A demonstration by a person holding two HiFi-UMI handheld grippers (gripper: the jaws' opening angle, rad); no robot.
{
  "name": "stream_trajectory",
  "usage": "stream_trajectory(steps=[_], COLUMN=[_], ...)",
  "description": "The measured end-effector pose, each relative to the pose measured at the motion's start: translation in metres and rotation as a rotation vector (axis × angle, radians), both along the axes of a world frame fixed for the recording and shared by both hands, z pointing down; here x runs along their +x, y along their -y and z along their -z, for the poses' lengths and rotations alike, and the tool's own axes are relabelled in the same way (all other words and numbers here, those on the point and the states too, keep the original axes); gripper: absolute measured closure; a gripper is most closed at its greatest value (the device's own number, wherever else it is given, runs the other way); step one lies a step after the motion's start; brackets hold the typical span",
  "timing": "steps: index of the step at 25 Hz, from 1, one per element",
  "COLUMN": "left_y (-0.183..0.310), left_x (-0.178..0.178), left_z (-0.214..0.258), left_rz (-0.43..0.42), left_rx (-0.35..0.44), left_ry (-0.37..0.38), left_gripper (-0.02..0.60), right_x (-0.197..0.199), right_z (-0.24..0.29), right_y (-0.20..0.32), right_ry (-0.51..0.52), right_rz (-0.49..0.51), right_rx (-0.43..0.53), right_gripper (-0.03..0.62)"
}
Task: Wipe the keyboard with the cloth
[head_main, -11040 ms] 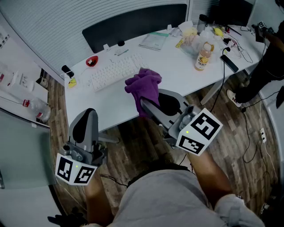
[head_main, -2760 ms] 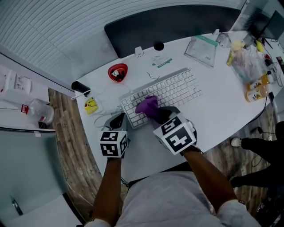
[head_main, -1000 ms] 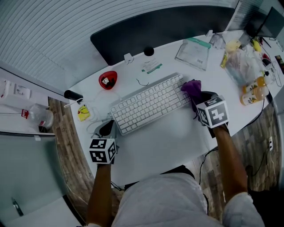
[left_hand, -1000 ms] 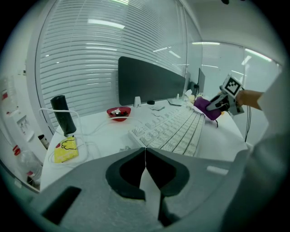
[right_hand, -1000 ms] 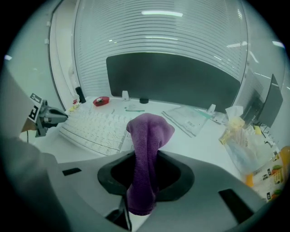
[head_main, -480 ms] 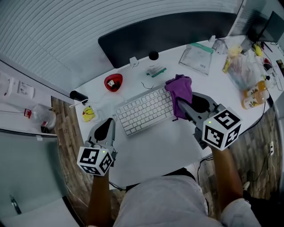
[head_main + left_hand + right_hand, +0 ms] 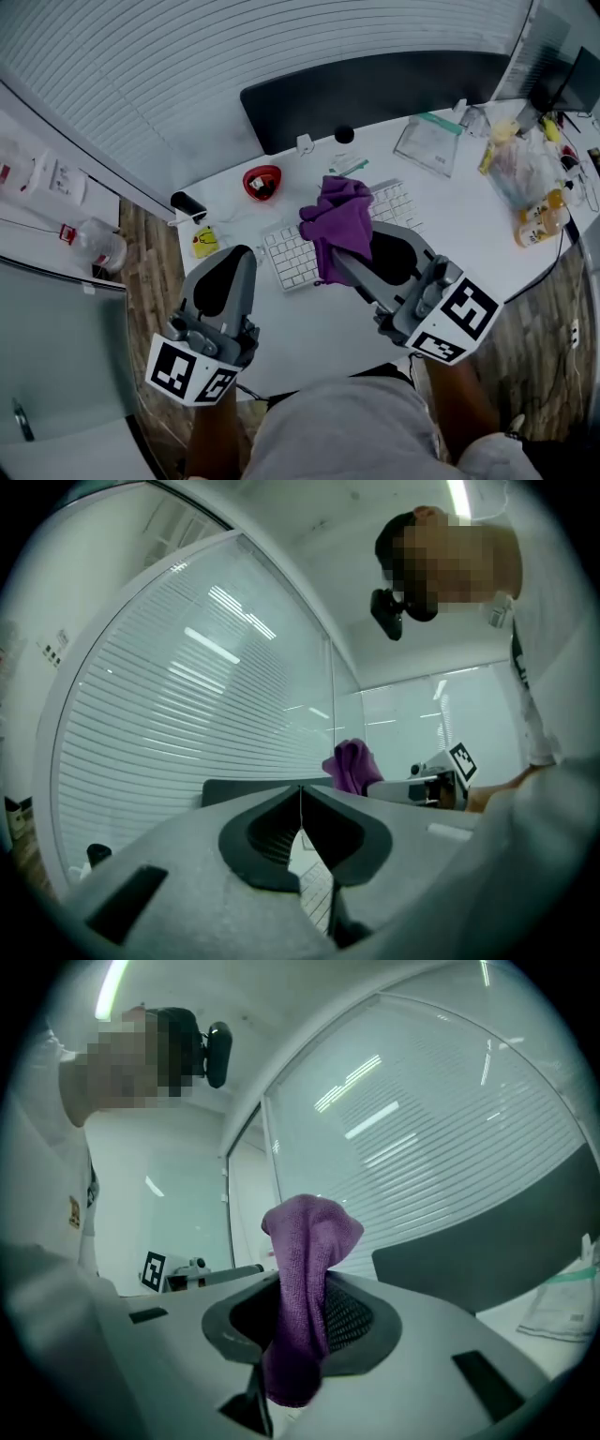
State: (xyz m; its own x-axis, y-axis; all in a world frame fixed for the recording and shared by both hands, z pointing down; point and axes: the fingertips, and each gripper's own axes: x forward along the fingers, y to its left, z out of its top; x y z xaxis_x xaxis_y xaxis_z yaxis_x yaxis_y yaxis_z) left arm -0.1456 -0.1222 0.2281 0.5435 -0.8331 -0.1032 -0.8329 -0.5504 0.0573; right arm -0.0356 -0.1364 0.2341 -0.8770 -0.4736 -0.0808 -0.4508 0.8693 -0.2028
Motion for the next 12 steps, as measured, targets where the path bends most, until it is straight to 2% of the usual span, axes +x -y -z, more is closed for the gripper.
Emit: stream_trajectory(steps=[8, 12], left_y=[-0.025, -0.032], left_x=[0.008, 0.009], left_z=[0.024, 0.024], left_rz=[-0.048, -0.068], left_rx=[0.107, 0.121], left_ry=[0.005, 0.003], left_gripper=[0.565, 0.565], right_x=[-0.028, -0.034], right_z=[0.025, 0.028], right_y=[-0.034, -0.045], right_ry=[0.068, 0.077], right_rz=[0.057, 0.061], right_rx=[0.079, 0.104], right_gripper=[0.508, 0.508])
